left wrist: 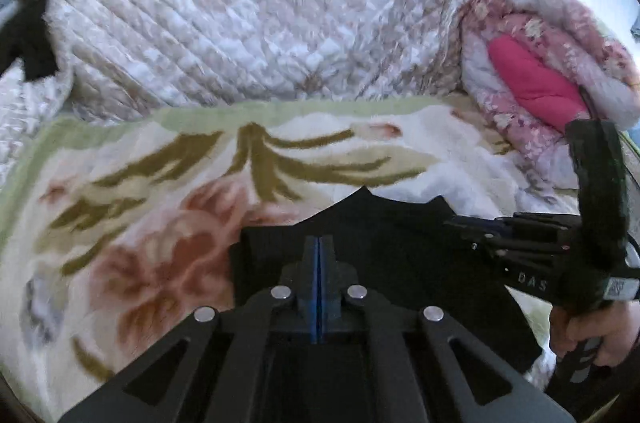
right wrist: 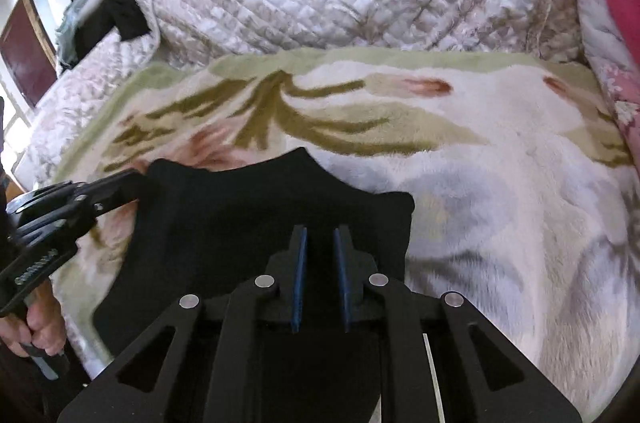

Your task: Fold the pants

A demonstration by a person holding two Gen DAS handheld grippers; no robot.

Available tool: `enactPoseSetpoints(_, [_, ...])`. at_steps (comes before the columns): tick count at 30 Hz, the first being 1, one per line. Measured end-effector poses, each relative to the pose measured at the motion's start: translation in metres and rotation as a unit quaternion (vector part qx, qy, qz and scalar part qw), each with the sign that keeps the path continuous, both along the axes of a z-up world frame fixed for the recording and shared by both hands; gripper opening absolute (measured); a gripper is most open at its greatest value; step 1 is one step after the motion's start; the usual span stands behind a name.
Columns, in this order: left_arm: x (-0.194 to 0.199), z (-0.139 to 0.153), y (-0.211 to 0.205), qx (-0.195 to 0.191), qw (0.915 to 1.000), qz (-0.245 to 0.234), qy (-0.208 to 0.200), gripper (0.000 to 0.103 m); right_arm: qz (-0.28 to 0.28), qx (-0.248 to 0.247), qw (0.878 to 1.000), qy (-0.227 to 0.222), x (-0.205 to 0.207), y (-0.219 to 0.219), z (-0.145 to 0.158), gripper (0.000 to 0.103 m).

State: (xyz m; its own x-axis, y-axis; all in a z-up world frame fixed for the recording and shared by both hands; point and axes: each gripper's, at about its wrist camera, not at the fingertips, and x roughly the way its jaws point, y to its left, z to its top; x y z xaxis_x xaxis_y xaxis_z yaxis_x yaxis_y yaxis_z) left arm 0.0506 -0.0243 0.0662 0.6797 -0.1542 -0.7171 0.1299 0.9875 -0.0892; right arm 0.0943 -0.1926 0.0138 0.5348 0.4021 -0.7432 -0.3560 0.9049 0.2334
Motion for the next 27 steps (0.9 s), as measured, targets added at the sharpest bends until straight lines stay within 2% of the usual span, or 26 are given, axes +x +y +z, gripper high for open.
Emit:
enactPoseSetpoints(3, [0.019,-0.027,0.002,0.004,0.9995,0.007,0.032,0.002,-0.018,0.013,0.999,0.026,0.015,-0.008,-0.017,0.013])
enactPoseSetpoints(5, [0.021,-0.039,0.005,-0.011,0.9991,0.008,0.040,0.002,-0.021,0.021,0.999,0.026,0.020,-0.011,-0.020,0.011])
enactPoseSetpoints(9, [0.020,-0.043,0.015,-0.048,0.9982,0.008,0.036,0.002,-0.019,0.028,0.999,0.024,0.023,-0.013,-0.020,0.011])
enactPoseSetpoints(11, [0.019,-0.043,0.014,-0.050,0.9982,0.007,0.034,0.002,-0.021,0.033,0.999,0.021,0.022,-0.015,-0.018,0.011])
enactPoseSetpoints(12, [0.018,-0.041,0.013,-0.048,0.9983,0.007,0.031,0.002,-0.022,0.033,0.999,0.016,0.018,-0.015,-0.014,0.014])
enactPoseSetpoints(16, [0.002,-0.030,0.011,-0.033,0.9992,0.008,0.023,0.003,-0.014,0.031,0.999,-0.015,-0.009,-0.017,0.005,0.021])
enactPoseSetpoints(21, [-0.035,-0.017,0.009,-0.030,0.9994,0.011,0.016,0.004,0.005,0.029,0.999,-0.042,-0.054,-0.015,0.021,0.021])
enactPoseSetpoints(25, [-0.074,-0.012,0.003,-0.027,0.9996,0.000,0.002,0.016,0.026,0.021,0.998,-0.052,-0.096,-0.010,0.018,0.024])
enactPoseSetpoints(27, [-0.090,-0.012,0.002,-0.028,0.9996,-0.005,-0.002,0.017,0.033,0.017,0.998,-0.053,-0.108,-0.008,0.014,0.024])
